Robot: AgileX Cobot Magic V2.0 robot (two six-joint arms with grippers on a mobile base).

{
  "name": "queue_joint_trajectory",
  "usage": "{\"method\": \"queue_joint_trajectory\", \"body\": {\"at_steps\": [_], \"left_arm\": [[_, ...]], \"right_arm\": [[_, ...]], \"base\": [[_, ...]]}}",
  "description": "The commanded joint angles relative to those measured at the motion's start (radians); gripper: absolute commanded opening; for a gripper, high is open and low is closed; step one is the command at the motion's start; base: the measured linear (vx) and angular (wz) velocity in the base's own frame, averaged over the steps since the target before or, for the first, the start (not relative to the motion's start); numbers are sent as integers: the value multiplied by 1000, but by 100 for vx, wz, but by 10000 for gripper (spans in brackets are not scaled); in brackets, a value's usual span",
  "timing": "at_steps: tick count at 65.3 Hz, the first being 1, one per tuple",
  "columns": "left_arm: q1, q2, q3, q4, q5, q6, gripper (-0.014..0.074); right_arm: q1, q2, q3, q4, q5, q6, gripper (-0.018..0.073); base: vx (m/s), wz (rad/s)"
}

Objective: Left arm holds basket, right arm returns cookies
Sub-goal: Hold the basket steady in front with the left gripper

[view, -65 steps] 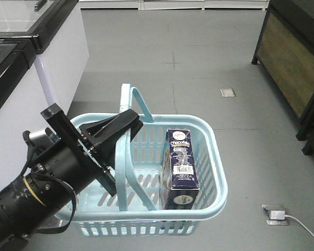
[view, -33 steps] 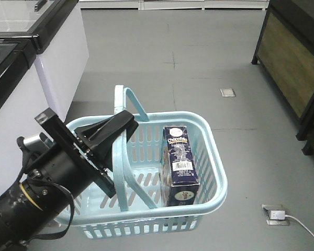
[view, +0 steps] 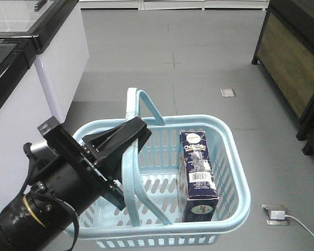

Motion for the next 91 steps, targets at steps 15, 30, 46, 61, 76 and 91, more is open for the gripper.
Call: {"method": "queue_joint_trajectory", "body": {"at_steps": [15,30,46,61,76,91], "left_arm": [[-57,-35,-29,-68,-161,33,-4],[-65,-35,-29,-79,-142,31,-4],[-65,-35,-29,-60,-140,21,-4],[-65,-35,-29,-34,-139,7,-4],[-65,-35,-29,-30,-139,7,-4],[-65,-35,-29,-28,-144,7,-3]], "right_arm": [[0,-13,19,-5,-71,-6,-6],[0,-13,19,-5,-71,-6,-6],[0,-13,19,-5,-71,-6,-6],[0,-13,19,-5,-71,-6,-6],[0,-13,19,-5,-72,-6,-6],[0,-13,19,-5,-72,-6,-6]], "base": [[0,0],[0,0],[0,0],[0,0],[0,0],[0,0]]}}
